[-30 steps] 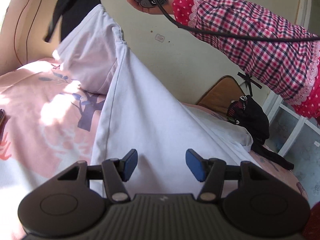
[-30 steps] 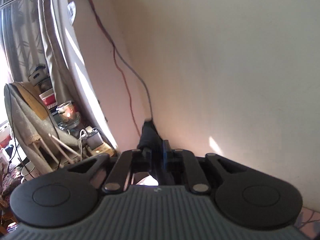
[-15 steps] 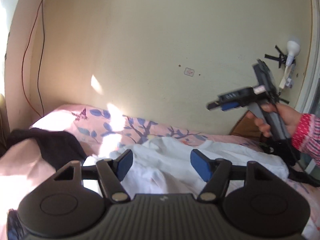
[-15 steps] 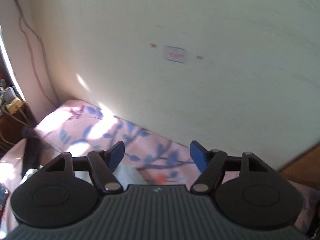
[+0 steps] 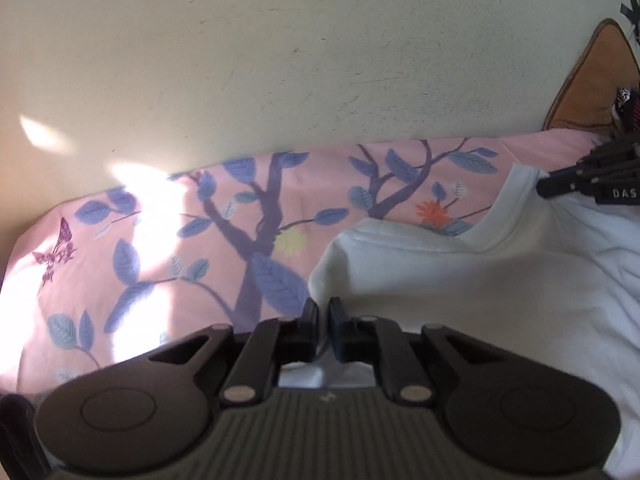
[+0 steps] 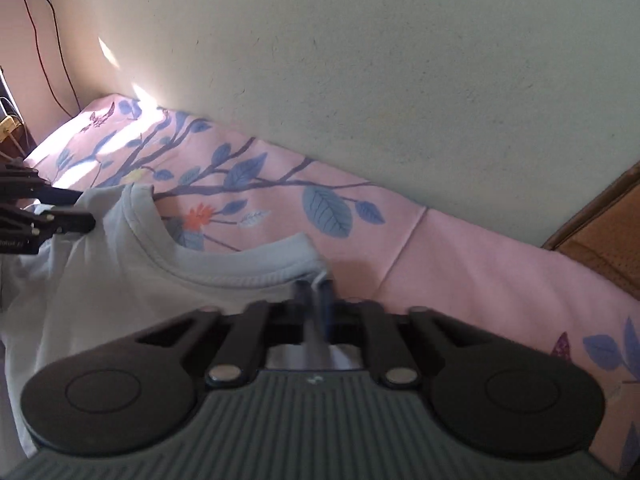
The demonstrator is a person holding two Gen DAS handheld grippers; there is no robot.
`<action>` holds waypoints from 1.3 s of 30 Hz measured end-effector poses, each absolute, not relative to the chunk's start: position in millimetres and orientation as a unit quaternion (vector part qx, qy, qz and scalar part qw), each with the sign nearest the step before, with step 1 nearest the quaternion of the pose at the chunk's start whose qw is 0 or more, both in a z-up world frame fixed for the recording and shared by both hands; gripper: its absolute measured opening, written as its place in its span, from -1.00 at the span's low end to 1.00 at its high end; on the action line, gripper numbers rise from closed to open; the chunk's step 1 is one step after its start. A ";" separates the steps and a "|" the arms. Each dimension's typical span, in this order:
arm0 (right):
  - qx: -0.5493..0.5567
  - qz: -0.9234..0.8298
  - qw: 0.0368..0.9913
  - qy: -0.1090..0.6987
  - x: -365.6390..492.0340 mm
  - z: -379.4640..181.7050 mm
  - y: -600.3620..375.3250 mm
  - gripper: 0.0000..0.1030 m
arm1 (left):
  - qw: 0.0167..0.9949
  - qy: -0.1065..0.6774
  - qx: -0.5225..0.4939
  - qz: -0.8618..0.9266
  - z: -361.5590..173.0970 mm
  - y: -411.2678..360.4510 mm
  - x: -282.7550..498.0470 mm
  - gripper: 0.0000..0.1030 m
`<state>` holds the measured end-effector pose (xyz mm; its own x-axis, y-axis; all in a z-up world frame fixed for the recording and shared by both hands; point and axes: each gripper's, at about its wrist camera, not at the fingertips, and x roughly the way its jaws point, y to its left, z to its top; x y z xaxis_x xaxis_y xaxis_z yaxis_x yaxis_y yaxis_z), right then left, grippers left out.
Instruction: Fold small clothes
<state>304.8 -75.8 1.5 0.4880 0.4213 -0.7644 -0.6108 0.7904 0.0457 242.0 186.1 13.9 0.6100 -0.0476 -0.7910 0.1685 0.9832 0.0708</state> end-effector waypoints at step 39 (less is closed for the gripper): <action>0.069 0.159 0.937 0.303 145.5 56.5 -142.7 -0.02 | 0.959 0.278 -0.046 0.041 20.1 137.4 -8.8 -0.03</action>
<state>145.5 -142.7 56.5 0.7649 0.3405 -0.5468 -0.2572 0.9397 0.2253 -8.8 137.4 20.1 0.8426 0.0525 -0.5359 -0.1040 0.9924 -0.0663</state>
